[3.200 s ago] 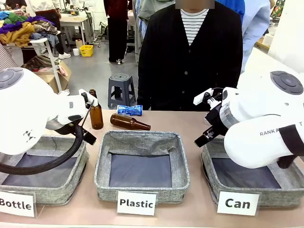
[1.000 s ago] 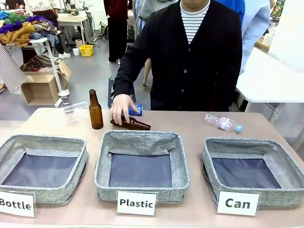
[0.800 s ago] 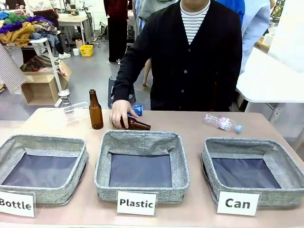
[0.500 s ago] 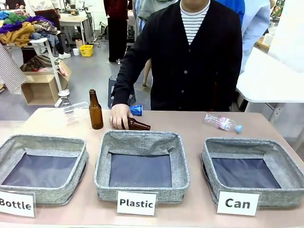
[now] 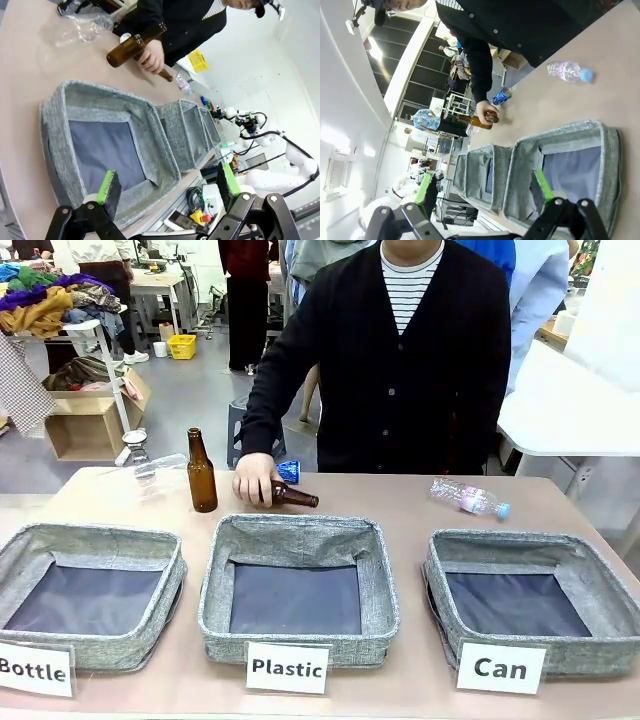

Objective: Sort the can waste into the basket.
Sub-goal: Pick up the can waste from the table and place it in the right Fabric basket.

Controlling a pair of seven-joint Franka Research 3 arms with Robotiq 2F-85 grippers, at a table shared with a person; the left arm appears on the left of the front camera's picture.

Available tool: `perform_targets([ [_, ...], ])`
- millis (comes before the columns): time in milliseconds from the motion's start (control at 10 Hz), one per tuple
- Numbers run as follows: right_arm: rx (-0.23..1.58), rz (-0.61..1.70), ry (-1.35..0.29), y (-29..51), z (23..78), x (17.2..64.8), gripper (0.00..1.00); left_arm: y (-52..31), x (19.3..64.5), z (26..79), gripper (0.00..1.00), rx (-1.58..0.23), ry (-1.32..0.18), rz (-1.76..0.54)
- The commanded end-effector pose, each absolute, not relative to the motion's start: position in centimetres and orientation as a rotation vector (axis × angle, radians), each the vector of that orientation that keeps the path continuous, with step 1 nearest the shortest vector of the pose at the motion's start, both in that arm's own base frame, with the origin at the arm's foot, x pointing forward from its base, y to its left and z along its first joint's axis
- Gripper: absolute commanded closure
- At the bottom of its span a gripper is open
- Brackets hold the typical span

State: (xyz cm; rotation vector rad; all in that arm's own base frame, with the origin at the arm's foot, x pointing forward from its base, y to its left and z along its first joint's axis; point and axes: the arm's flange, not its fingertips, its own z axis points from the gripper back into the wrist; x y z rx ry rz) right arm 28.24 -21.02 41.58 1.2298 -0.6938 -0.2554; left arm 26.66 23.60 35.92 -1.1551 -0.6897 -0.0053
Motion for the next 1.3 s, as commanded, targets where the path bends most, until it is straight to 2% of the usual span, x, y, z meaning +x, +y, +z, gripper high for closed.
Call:
perform_targets([
  [0, 1.239, -0.235, -0.733, -21.1, 41.5, 28.6, 0.0, 24.3, 30.9, 38.5, 0.0, -1.024, -0.77, -0.08],
  [300, 1.239, -0.235, -0.733, -21.1, 41.5, 28.6, 0.0, 23.7, 39.2, 42.3, 0.0, -0.843, -0.847, -0.188],
  [500, 1.239, -0.235, -0.733, -21.1, 41.5, 28.6, 0.0, 22.1, 45.5, 44.0, 0.0, -0.714, -0.882, -0.397],
  [800, 1.239, -0.235, -0.733, -21.1, 41.5, 28.6, 0.0, 19.2, 53.4, 42.8, 0.0, -0.437, -0.916, -0.63],
  [900, 1.239, -0.235, -0.733, -21.1, 41.5, 28.6, 0.0, 18.4, 54.8, 42.2, 0.0, -0.347, -0.919, -0.659],
  [1000, 1.239, -0.235, -0.733, -21.1, 41.5, 28.6, 0.0, 18.0, 55.4, 42.0, 0.0, -0.335, -0.909, -0.648],
  [1100, 1.239, -0.235, -0.733, -21.1, 41.5, 28.6, 0.0, 18.1, 54.2, 43.0, 0.0, -0.445, -0.879, -0.643],
  [1200, 1.239, -0.235, -0.733, -21.1, 41.5, 28.6, 0.0, 18.1, 54.2, 43.0, 0.0, -0.445, -0.879, -0.643],
])
